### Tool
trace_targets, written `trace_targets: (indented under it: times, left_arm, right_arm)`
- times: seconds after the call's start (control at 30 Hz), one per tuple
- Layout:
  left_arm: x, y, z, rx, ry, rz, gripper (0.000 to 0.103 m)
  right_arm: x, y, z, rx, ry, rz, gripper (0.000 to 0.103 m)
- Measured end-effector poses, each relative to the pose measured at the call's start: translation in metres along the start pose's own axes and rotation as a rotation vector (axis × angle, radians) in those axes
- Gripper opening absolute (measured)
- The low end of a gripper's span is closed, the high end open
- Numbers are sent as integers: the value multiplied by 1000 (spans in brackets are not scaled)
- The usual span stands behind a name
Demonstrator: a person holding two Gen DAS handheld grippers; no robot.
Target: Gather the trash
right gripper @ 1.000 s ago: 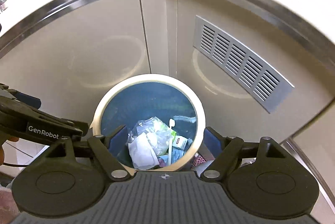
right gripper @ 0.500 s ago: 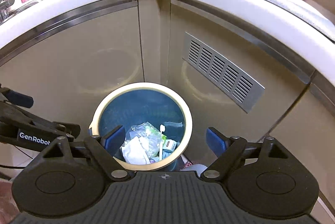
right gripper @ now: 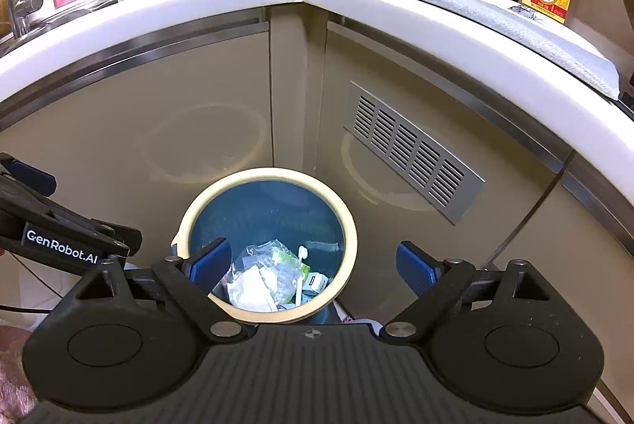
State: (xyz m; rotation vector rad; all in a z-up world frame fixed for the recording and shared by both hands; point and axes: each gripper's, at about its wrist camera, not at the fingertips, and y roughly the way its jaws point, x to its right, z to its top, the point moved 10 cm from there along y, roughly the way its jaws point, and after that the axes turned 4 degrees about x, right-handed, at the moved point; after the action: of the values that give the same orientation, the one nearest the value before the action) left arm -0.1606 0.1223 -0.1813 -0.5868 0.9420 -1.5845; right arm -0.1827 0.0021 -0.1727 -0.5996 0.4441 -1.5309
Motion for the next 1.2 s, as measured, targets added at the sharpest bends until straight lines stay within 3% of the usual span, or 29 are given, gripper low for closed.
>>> trace_targets:
  times: [1.2]
  left_arm:
    - [-2,-6,-3,-10,2,31,103]
  right_arm:
    - [-5,-4,-2,-7,-13,-17,96]
